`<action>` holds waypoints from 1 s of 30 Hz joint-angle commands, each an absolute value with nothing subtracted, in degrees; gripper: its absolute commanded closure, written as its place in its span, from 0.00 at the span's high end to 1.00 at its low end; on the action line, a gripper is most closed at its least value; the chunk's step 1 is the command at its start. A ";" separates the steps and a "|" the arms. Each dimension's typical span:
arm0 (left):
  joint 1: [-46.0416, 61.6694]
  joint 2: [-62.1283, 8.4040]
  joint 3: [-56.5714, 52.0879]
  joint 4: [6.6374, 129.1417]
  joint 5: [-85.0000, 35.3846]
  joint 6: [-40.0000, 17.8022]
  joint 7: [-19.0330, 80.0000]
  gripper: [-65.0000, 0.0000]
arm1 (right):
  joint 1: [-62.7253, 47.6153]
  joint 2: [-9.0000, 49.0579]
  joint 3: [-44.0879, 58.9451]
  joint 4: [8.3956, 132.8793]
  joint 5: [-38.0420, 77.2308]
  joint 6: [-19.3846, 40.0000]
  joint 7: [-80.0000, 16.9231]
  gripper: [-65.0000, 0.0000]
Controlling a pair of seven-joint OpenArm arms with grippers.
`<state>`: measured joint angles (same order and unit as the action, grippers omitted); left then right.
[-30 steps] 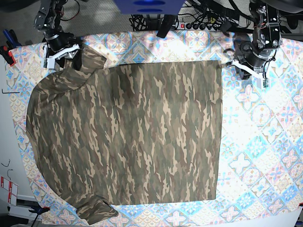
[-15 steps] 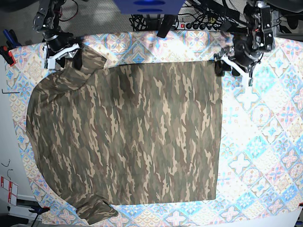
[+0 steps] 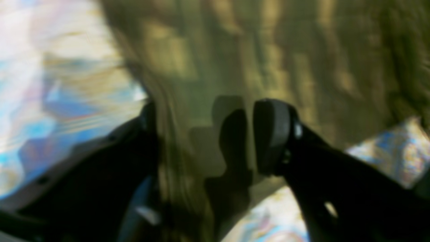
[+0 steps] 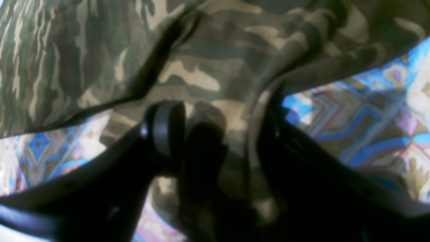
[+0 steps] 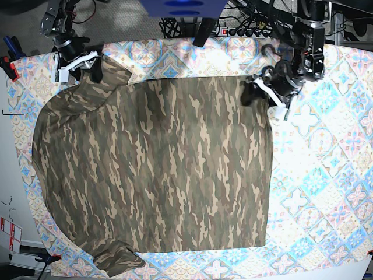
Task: Fold the T-shirt properly
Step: 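Grasp the shirt edge with the left gripper, pulling it toward the right gripper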
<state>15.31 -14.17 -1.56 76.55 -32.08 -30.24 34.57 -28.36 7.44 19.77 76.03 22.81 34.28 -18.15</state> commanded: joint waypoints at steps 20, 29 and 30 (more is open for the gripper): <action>17.80 -14.37 7.52 75.30 -29.58 -30.90 42.95 0.00 | -30.02 9.27 22.29 75.56 19.12 34.33 -24.57 0.00; 24.40 -16.92 7.43 81.19 -29.93 -30.90 36.35 0.00 | -32.40 9.27 28.26 83.03 19.12 34.33 -24.57 0.00; 25.19 -16.92 7.43 81.19 -29.93 -30.90 36.26 0.00 | -33.01 9.27 28.26 83.47 19.12 34.33 -24.57 0.00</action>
<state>24.40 -16.99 6.90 81.38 -32.60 -31.31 32.01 -32.60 8.62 27.90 82.46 18.37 34.00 -25.45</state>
